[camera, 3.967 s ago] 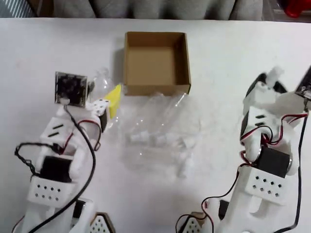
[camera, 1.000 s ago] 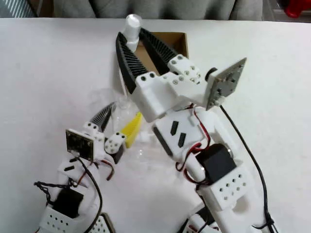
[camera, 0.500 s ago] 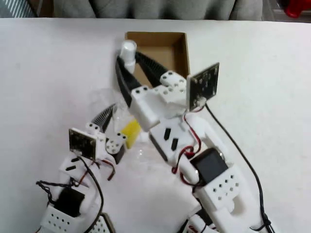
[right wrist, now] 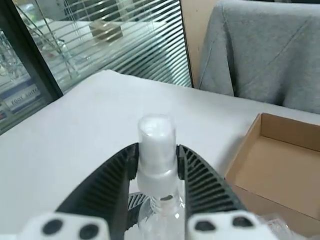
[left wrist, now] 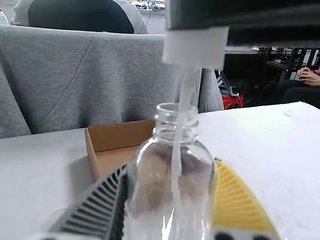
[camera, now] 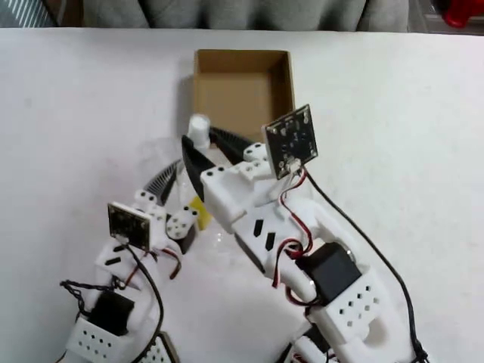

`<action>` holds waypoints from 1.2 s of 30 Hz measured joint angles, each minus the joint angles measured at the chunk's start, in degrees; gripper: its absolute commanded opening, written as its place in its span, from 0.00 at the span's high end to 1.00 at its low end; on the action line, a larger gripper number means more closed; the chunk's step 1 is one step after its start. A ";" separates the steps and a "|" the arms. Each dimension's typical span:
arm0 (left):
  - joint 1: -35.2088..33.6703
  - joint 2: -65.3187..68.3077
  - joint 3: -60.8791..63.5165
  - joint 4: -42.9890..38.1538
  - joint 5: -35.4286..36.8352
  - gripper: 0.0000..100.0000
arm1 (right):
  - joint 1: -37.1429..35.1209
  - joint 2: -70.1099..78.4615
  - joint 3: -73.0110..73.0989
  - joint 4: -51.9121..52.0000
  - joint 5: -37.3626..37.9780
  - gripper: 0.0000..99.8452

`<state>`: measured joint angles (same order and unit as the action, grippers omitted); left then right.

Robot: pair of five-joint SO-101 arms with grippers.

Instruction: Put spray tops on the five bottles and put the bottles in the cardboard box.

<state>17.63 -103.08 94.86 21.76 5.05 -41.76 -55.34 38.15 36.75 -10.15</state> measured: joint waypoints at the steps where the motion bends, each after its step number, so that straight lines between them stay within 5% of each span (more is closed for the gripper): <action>1: 0.00 0.00 0.00 0.00 0.00 0.98 | 0.00 -0.09 0.00 0.97 0.00 0.98; 36: -0.35 0.09 0.09 0.00 0.09 0.98 | -1.49 5.45 -0.09 1.23 7.56 0.98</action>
<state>17.27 -102.99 94.95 21.76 5.14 -43.25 -49.89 38.07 37.98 -2.59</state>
